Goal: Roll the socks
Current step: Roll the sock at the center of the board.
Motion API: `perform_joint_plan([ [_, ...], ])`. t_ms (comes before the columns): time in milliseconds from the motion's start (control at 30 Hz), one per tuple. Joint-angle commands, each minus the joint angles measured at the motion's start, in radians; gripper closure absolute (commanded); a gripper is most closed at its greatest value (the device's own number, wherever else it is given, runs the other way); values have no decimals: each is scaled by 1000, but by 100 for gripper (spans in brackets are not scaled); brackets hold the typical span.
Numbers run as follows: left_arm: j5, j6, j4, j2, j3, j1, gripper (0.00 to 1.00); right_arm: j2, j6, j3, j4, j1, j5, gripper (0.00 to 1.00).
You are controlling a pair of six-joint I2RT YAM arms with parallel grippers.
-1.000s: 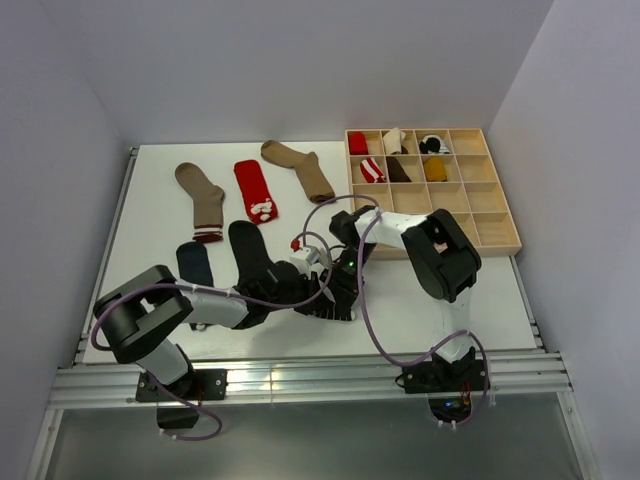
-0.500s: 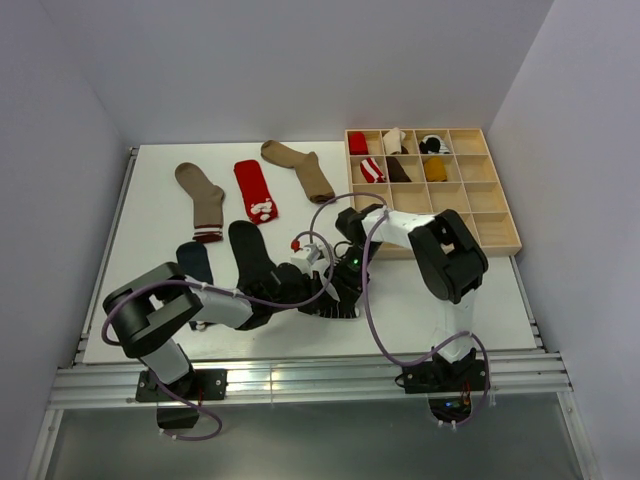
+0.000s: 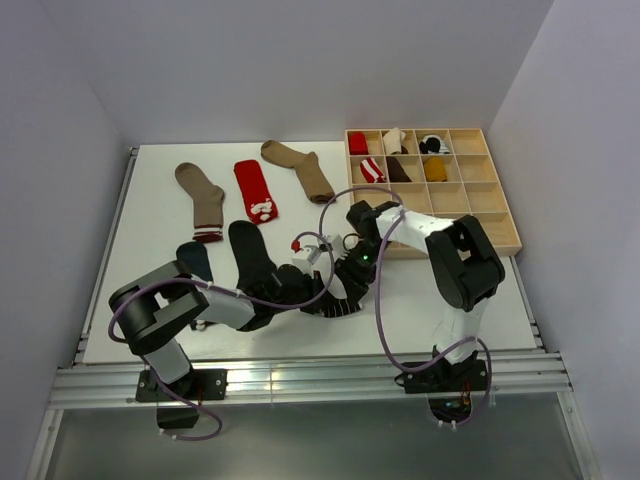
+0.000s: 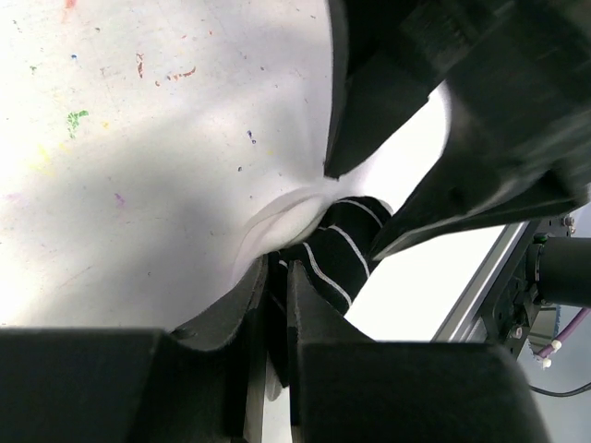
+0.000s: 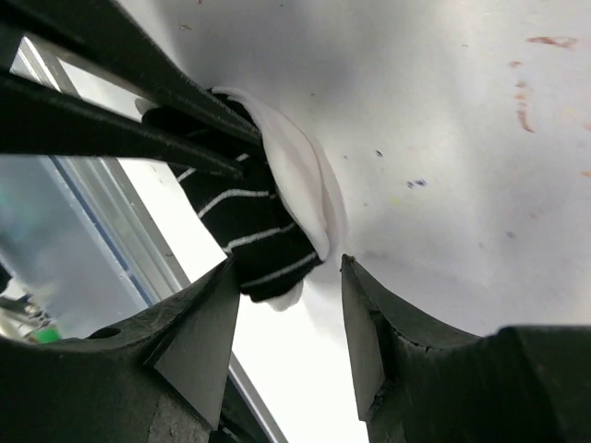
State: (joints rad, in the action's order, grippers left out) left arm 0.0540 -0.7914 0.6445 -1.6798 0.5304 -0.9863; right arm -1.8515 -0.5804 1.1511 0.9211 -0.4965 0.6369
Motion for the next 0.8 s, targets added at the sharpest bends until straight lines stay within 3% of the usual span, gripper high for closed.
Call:
perform_joint_plan([
  [0, -17, 35, -221, -69, -49, -15, 100, 78, -44, -14, -48, 24, -36, 45],
  [300, -14, 34, -240, -74, -35, -15, 100, 239, -105, -100, -88, 79, -25, 43],
  [533, -13, 26, -253, -77, -26, -15, 100, 570, -196, -303, -267, 92, -45, 37],
  [767, 1, 17, -244, -78, -24, -15, 100, 764, -242, -476, -432, 84, -63, 33],
])
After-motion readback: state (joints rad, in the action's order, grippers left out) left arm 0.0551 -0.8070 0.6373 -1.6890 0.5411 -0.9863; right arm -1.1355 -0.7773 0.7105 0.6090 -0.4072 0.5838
